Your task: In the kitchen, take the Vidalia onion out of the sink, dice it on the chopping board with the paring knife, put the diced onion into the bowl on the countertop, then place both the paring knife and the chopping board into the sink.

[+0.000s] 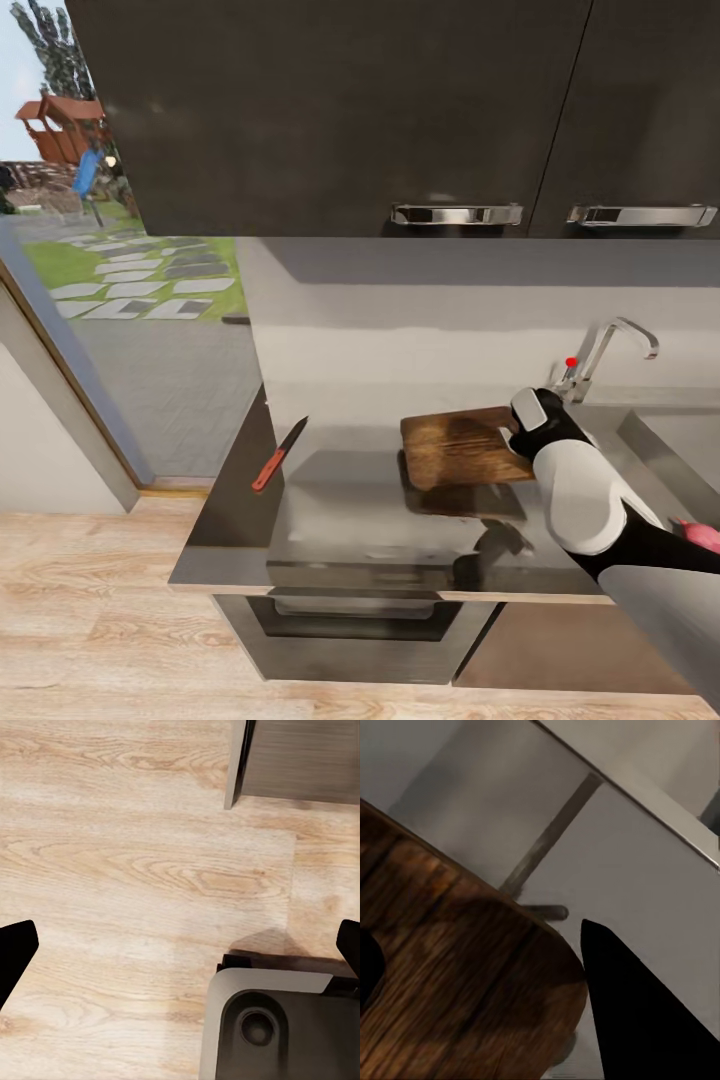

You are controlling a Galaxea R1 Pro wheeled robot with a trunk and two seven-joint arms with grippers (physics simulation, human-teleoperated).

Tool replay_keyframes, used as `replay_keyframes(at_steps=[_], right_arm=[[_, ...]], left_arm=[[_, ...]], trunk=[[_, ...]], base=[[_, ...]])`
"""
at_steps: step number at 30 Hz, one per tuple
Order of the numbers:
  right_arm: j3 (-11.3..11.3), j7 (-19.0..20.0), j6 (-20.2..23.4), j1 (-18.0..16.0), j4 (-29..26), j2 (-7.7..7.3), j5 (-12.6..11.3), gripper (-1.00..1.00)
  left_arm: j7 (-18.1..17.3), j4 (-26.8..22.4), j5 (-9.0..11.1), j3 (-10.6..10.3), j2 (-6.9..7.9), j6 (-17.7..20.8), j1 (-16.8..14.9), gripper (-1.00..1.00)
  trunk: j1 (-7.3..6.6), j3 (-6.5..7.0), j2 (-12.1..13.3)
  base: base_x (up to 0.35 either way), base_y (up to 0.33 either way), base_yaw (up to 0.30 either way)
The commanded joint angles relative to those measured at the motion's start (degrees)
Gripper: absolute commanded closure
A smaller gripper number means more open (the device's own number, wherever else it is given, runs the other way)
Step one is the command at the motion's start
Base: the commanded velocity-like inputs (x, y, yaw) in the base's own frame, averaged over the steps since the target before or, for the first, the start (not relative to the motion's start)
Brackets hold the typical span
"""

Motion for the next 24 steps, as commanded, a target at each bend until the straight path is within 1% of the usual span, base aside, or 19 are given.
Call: replay_keyframes(at_steps=[1, 8, 14, 19, 24], right_arm=[[-0.05, -0.31, 0.05, -0.05, 0.25, 0.02, -0.36, 1.0], [-0.13, 0.03, 0.0, -0.05, 1.89, -0.04, -0.25, 1.0], [-0.35, 0.39, -0.27, 0.02, 4.14, -0.58, -0.18, 1.0], [-0.44, 1.38, -0.47, 0.21, 4.61, -0.74, -0.18, 1.0], [-0.57, 1.5, -0.53, 0.37, 4.63, -0.92, -0.2, 1.0]], left_arm=[[-0.06, -0.04, 0.09, 0.09, -0.01, -0.09, 0.0, -1.0], [-0.06, 0.0, 0.08, 0.07, -0.01, -0.09, 0.0, -1.0], [-0.06, -0.04, 0.08, 0.09, -0.01, -0.09, 0.0, -1.0], [-0.06, -0.03, 0.08, 0.09, -0.01, -0.09, 0.0, -1.0], [-0.06, -0.05, 0.07, 0.1, -0.01, -0.09, 0.0, -1.0]], trunk=[[0.03, -0.1, -0.11], [0.03, -0.1, -0.11], [0.03, -0.1, -0.11], [0.03, -0.1, -0.11], [0.03, -0.1, -0.11]], base=[[0.0, 0.0, 0.0], [0.0, 0.0, 0.0], [0.0, 0.0, 0.0], [0.0, 0.0, 0.0], [0.0, 0.0, 0.0]])
